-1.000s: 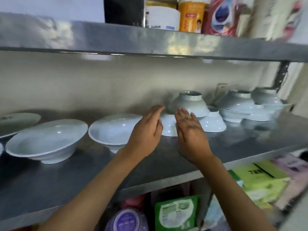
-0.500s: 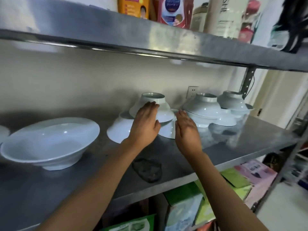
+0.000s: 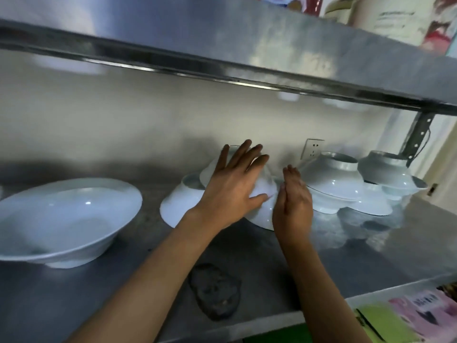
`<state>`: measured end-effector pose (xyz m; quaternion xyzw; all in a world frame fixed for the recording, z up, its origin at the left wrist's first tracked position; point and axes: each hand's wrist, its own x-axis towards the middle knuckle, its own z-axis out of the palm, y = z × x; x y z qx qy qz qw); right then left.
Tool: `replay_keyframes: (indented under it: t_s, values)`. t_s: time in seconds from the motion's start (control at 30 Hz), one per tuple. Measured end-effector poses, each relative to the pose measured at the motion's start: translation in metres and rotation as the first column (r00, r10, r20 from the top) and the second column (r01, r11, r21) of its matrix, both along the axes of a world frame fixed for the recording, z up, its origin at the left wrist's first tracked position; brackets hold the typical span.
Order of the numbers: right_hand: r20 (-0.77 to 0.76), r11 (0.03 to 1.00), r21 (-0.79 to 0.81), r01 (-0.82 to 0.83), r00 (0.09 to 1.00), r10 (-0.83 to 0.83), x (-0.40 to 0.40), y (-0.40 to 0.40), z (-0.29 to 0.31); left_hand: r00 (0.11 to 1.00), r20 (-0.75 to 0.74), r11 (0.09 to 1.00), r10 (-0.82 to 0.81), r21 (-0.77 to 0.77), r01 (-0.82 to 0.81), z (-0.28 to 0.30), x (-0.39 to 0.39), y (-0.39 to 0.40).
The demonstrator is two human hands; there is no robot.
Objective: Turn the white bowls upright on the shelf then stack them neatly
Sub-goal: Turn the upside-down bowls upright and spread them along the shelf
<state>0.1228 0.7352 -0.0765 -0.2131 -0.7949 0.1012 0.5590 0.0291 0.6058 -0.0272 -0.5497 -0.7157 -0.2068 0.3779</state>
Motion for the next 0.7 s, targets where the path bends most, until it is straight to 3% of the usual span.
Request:
replay_keyframes:
  t_s: [0.27, 0.53, 0.7]
  values:
    - [-0.075, 0.987, -0.135, -0.085, 0.994, 0.075, 0.008, 0.015, -0.001, 0.991, 0.071, 0.993, 0.11, -0.051, -0.106, -0.021, -0.01, -0.001]
    - [-0.068, 0.964, -0.153, -0.219, 0.975, 0.21, 0.006, 0.002, 0.003, 0.931, 0.346, 0.992, 0.119, -0.089, -0.093, 0.0, -0.005, 0.017]
    - [-0.087, 0.963, -0.154, -0.223, 0.974, 0.211, 0.004, 0.009, -0.001, 0.939, 0.311, 0.988, 0.15, -0.072, -0.134, -0.006, -0.006, 0.022]
